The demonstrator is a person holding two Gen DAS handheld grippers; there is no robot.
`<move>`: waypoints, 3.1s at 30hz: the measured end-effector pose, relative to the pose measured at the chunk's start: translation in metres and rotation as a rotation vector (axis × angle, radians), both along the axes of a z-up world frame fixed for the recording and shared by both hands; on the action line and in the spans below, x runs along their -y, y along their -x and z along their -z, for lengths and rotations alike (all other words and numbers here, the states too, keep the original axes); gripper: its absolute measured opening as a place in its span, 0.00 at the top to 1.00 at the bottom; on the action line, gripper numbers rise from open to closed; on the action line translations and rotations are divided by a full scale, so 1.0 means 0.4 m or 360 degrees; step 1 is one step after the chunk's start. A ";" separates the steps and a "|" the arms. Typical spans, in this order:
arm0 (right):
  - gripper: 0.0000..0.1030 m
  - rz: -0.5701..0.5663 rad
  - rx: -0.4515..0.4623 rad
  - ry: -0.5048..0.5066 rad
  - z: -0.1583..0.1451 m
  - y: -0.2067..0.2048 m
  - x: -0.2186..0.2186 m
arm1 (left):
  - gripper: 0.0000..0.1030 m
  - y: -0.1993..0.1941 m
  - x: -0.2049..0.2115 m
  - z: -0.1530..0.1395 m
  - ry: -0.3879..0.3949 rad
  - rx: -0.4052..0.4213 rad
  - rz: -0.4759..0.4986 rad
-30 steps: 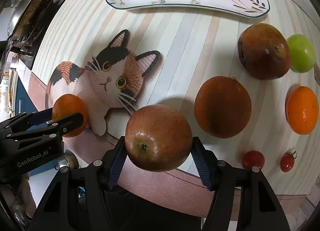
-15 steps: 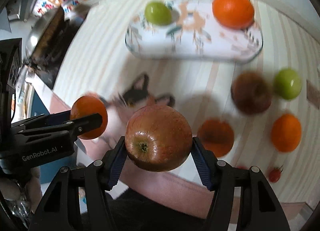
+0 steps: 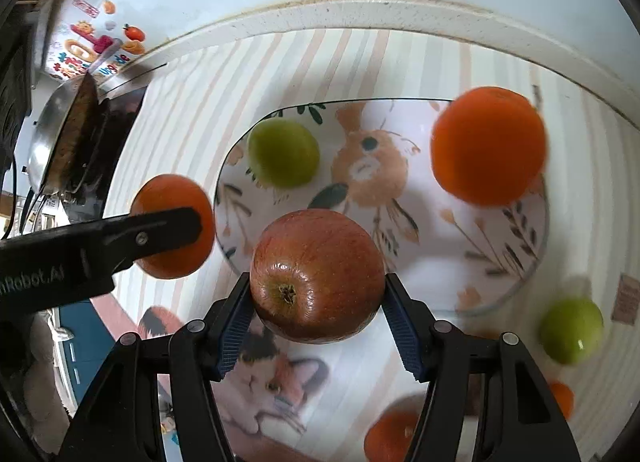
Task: Organize fruits
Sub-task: 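Lower the small orange and red apple onto the plate while both tools open, then withdraw both tools from the plate toward the remaining fruits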
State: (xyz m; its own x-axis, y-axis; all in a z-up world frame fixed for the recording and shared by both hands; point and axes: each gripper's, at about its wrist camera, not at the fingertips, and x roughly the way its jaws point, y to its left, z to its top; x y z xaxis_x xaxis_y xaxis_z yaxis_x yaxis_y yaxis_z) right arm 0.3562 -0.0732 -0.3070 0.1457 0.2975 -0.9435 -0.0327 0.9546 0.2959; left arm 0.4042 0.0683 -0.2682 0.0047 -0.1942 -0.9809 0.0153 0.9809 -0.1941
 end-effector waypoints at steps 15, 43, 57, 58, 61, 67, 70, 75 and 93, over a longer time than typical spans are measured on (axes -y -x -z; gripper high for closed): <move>0.35 -0.0060 -0.0135 -0.0022 0.120 -0.072 -0.024 | 0.38 -0.025 0.019 0.117 0.0026 -0.0161 -0.0022; 0.10 0.0140 0.0122 0.0278 -0.171 0.096 0.149 | 0.20 0.183 0.017 -0.125 -0.0153 0.0318 -0.0054; 0.10 0.0137 0.0345 0.0271 -0.358 0.248 0.144 | 0.20 0.327 0.031 -0.307 -0.0119 0.0590 -0.0031; 0.10 0.0142 0.0360 0.0270 -0.372 0.261 0.144 | 0.20 0.340 0.031 -0.319 -0.0115 0.0609 -0.0027; 0.10 0.0158 0.0411 0.0272 -0.411 0.295 0.146 | 0.20 0.373 0.033 -0.349 -0.0115 0.0658 -0.0010; 0.10 0.0196 0.0471 0.0210 -0.468 0.360 0.151 | 0.20 0.427 0.040 -0.382 -0.0100 0.0716 0.0007; 0.10 0.0211 0.0486 0.0198 -0.481 0.381 0.154 | 0.20 0.445 0.046 -0.381 -0.0094 0.0715 0.0016; 0.10 0.0270 0.0482 0.0127 -0.483 0.411 0.189 | 0.20 0.459 0.070 -0.361 -0.0103 0.0674 0.0038; 0.10 0.0651 0.0050 0.0080 -0.156 0.415 0.489 | 0.20 0.438 0.349 0.016 -0.0144 0.0135 0.0428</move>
